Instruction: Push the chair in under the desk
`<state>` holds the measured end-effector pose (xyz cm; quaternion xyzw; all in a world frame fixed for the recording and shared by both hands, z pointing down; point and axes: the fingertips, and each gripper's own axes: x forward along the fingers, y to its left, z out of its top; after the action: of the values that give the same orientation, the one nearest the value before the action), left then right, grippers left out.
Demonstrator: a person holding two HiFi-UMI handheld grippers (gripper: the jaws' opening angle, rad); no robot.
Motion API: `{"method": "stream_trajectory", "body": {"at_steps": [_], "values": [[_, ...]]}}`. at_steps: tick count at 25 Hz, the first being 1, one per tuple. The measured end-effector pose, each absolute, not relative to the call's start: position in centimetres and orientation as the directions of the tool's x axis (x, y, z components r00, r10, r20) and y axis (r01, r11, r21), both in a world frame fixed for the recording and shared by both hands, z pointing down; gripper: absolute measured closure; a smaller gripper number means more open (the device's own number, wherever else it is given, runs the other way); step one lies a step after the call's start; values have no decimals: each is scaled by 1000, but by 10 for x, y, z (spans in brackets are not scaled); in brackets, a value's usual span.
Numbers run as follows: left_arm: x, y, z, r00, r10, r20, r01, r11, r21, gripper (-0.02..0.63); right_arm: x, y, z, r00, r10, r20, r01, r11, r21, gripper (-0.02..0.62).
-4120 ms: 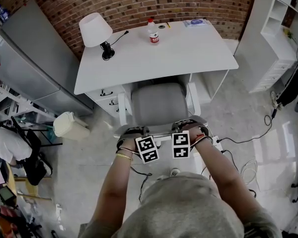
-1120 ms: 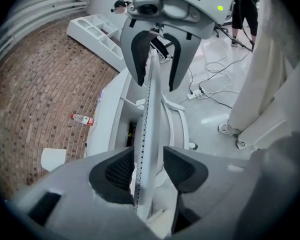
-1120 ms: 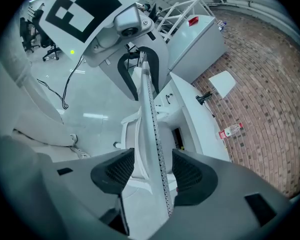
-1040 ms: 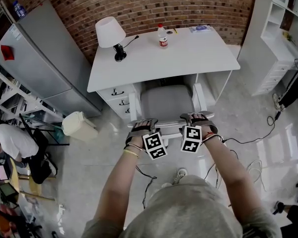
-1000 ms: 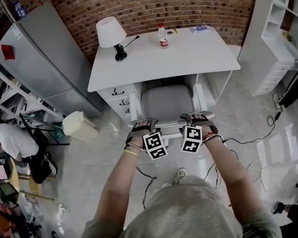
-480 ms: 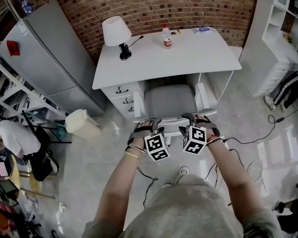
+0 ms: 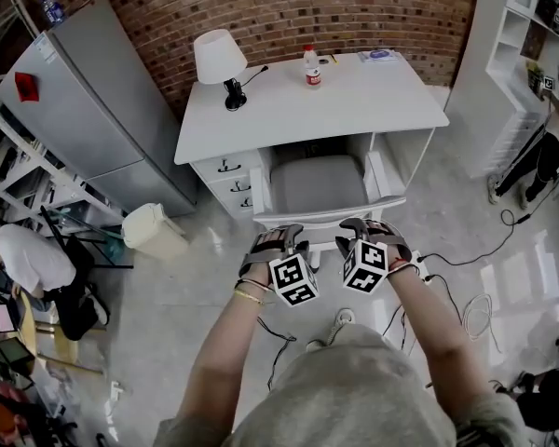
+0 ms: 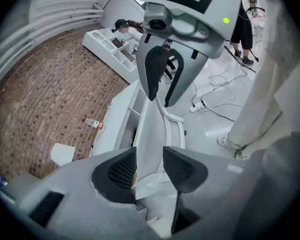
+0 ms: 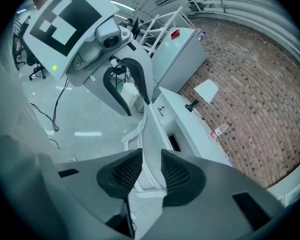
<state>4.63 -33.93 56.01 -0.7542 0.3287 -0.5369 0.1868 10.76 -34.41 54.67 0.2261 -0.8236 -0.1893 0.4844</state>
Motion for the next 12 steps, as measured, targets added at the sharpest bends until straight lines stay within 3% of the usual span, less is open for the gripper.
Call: {"method": "stream_trajectory", "body": {"at_steps": [5, 12], "values": [[41, -323, 559, 212, -695, 687, -303, -715, -630, 455, 105, -334, 536, -436, -586, 683, -240, 807, 540, 543], [47, -307, 545, 238, -730, 640, -361, -678, -640, 569, 106, -314, 525, -455, -610, 649, -324, 792, 518, 572]]}}
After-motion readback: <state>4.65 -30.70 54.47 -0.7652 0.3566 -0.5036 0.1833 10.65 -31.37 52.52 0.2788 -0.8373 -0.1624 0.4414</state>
